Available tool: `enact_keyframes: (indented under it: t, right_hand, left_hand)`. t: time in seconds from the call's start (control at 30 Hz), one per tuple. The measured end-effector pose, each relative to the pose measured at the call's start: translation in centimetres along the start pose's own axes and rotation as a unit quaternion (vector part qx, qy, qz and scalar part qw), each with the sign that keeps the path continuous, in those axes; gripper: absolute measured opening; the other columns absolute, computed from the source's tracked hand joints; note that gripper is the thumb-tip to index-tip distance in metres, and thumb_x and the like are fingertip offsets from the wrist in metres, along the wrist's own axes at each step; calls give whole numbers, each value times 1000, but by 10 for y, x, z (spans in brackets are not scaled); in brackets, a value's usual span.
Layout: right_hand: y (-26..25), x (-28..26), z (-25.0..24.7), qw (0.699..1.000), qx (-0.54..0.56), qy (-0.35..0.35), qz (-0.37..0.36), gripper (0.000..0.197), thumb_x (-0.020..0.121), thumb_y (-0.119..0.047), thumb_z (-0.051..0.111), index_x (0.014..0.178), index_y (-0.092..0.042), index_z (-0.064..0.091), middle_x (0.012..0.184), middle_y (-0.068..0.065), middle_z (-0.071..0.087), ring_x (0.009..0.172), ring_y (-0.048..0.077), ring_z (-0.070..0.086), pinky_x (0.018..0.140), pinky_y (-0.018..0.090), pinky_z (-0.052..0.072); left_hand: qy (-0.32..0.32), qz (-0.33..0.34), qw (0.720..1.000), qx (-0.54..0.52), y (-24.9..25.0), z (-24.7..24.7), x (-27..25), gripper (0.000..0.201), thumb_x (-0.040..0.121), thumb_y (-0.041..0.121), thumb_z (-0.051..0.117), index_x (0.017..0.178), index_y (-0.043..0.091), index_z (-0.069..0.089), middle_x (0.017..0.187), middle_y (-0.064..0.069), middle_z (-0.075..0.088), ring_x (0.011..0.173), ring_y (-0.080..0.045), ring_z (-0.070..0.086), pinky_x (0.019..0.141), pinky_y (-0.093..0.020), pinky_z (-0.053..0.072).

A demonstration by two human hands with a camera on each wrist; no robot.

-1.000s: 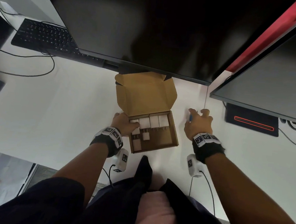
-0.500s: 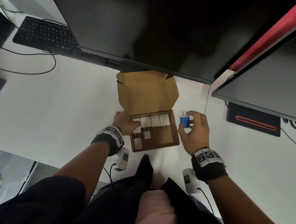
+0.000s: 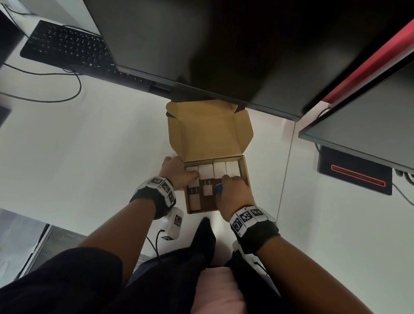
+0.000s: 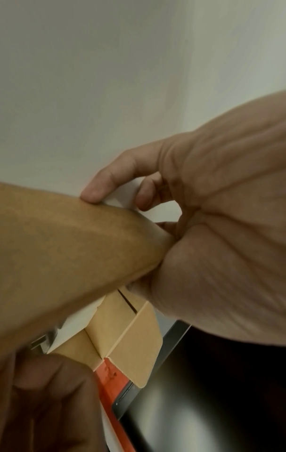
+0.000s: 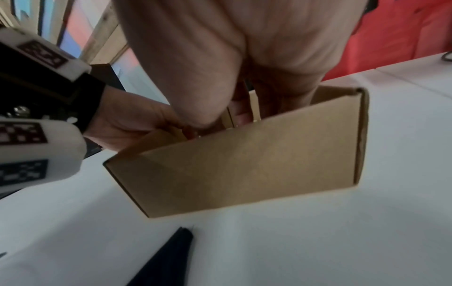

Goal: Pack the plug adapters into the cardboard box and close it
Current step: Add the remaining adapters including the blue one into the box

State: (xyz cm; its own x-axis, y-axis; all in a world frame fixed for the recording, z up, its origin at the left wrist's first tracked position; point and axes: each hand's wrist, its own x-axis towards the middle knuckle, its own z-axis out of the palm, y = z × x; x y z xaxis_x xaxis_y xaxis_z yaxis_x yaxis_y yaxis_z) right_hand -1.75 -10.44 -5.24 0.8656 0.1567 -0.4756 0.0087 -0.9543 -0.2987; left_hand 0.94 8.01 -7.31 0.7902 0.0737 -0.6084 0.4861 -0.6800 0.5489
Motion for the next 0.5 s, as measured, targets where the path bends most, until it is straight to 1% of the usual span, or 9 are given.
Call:
enact_keyframes:
  t: [0.03, 0.1, 0.17, 0.3, 0.4, 0.5]
  right_hand:
    - [0, 1, 4, 1000, -6, 1, 6, 18, 94, -26, 56, 107, -14, 57, 111, 10, 60, 96, 29, 64, 79, 42, 58]
    - [0, 2, 10, 1000, -1, 1, 17, 22, 96, -29, 55, 111, -14, 59, 117, 10, 58, 98, 29, 64, 80, 44, 59]
    - [0, 4, 13, 1000, -2, 1, 20, 24, 96, -31, 57, 112, -13, 60, 118, 10, 57, 98, 29, 65, 81, 44, 59]
    - [3, 7, 14, 1000, -9, 3, 22, 26, 93, -34, 62, 110, -13, 60, 116, 10, 58, 97, 29, 65, 81, 42, 59]
    - [3, 8, 13, 1000, -6, 1, 31, 29, 91, -35, 66, 110, -14, 60, 117, 9, 58, 99, 29, 65, 83, 43, 58]
    - [5, 8, 11, 1000, -4, 6, 26, 29, 91, -36, 66, 109, -14, 60, 115, 9, 60, 99, 28, 65, 83, 41, 58]
  left_hand:
    - [-1, -1, 1000, -2, -1, 0, 1, 13, 83, 31, 64, 75, 27, 54, 84, 2, 60, 120, -36, 52, 94, -38, 47]
    - [-1, -3, 1000, 2, -3, 2, 2, 11, 85, 31, 65, 87, 22, 58, 95, -2, 61, 124, -34, 48, 92, -34, 41]
    - [2, 1, 1000, 2, -3, 3, 2, 14, 87, 29, 65, 96, 21, 58, 102, -3, 59, 127, -34, 45, 92, -34, 38]
    - [2, 9, 1000, 5, 2, 2, 0, 10, 89, 27, 64, 94, 22, 57, 102, -3, 58, 126, -36, 44, 99, -39, 40]
    - [-5, 0, 1000, 3, 1, 2, 0, 13, 88, 29, 65, 95, 22, 57, 103, -3, 58, 126, -35, 44, 94, -35, 37]
    - [-3, -11, 1000, -2, 1, 2, 0, 16, 87, 31, 67, 95, 20, 58, 104, -5, 59, 126, -34, 44, 91, -32, 36]
